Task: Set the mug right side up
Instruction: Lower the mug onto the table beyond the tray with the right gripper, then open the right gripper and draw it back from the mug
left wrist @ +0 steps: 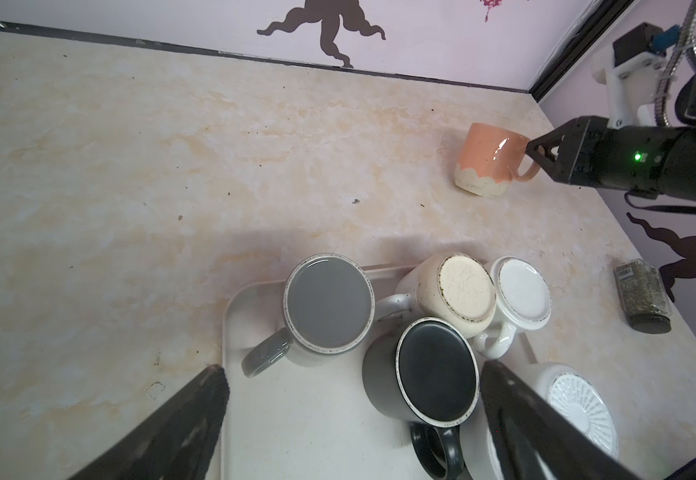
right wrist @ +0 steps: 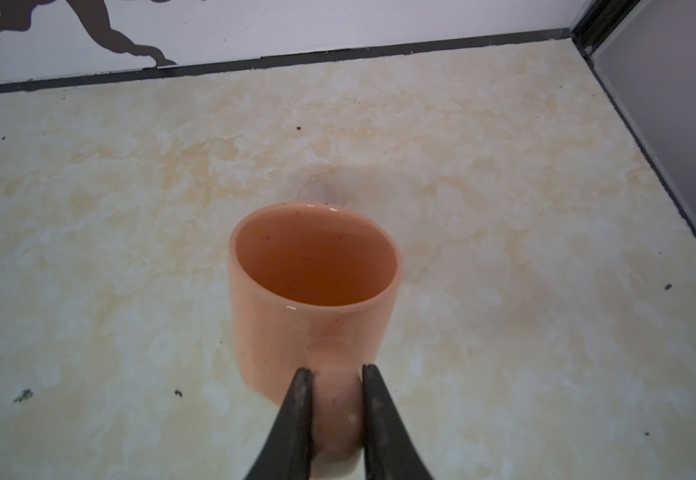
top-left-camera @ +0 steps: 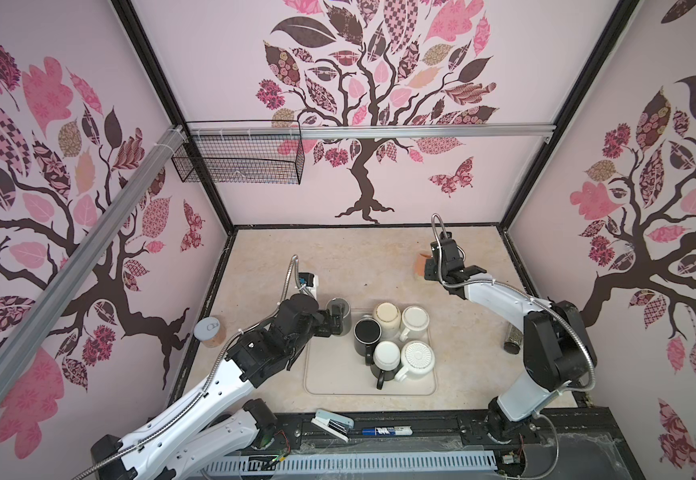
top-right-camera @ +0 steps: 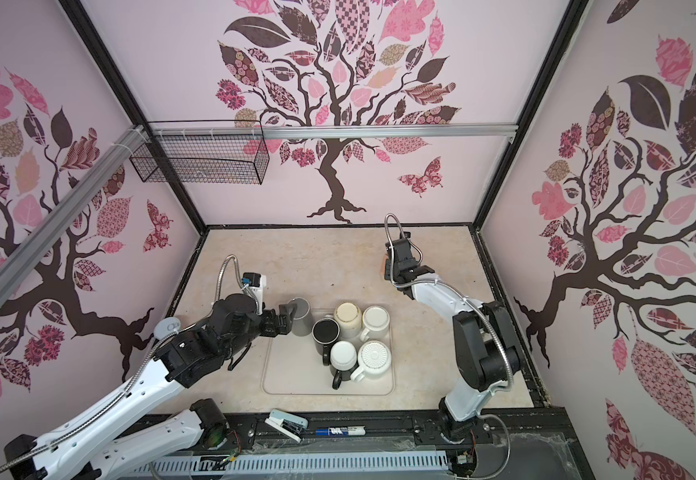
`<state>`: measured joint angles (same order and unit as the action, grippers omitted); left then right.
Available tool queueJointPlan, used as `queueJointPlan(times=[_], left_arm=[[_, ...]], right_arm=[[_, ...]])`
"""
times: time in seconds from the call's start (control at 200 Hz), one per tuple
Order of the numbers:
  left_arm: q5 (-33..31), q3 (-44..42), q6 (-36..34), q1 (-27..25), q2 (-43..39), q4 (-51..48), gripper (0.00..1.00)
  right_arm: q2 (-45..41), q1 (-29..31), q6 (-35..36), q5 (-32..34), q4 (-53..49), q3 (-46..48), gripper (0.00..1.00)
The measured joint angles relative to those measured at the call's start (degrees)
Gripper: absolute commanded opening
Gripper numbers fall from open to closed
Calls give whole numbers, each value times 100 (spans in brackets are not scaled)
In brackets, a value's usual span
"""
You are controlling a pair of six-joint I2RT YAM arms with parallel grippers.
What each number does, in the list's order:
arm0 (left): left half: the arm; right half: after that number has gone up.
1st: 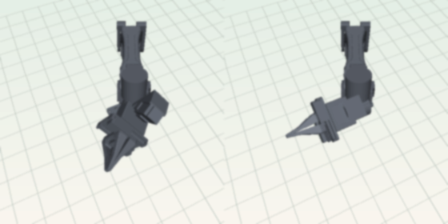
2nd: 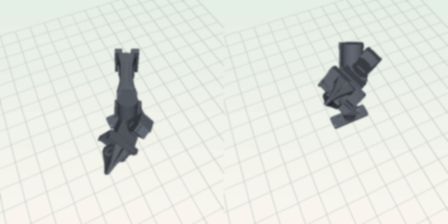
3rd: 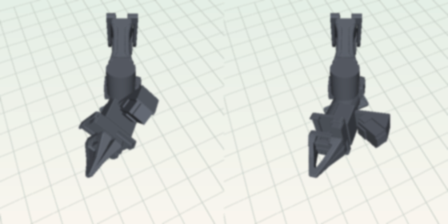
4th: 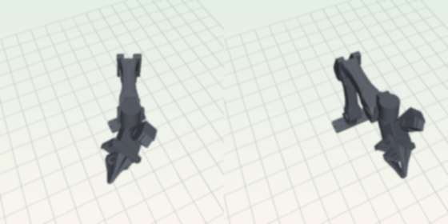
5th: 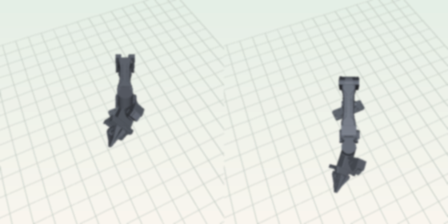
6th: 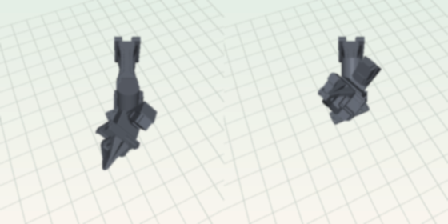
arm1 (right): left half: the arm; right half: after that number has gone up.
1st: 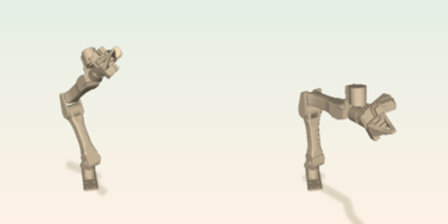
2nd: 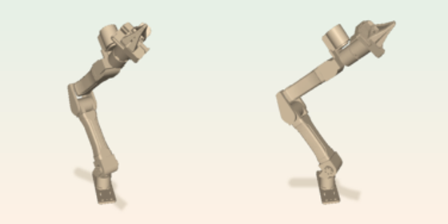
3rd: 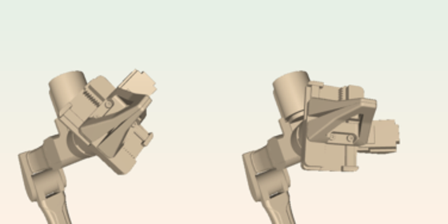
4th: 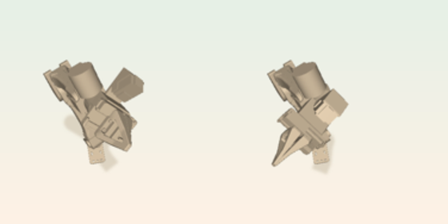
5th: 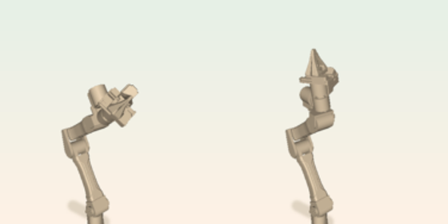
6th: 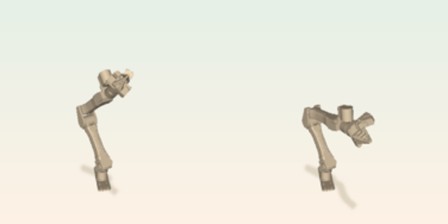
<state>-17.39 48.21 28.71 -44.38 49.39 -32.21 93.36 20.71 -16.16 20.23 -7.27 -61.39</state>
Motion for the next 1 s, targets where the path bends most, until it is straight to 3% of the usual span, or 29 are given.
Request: queueJointPlan(times=[0.475,0.6,0.695,0.925,1.0], left_arm=[[70,-151,129,0,-271,-55,97],[-4,-223,192,0,-378,-96,97],[-55,-271,245,0,-426,-122,97],[-188,-387,304,0,-450,-188,97],[-221,-400,321,0,-442,-203,97]], right_arm=[[-223,313,-328,33,-203,710,0],[-225,313,-380,-2,-238,710,5],[-229,313,-411,-28,-295,708,11],[-348,310,-529,-144,-719,693,43],[-387,310,-564,-186,-990,656,44]])
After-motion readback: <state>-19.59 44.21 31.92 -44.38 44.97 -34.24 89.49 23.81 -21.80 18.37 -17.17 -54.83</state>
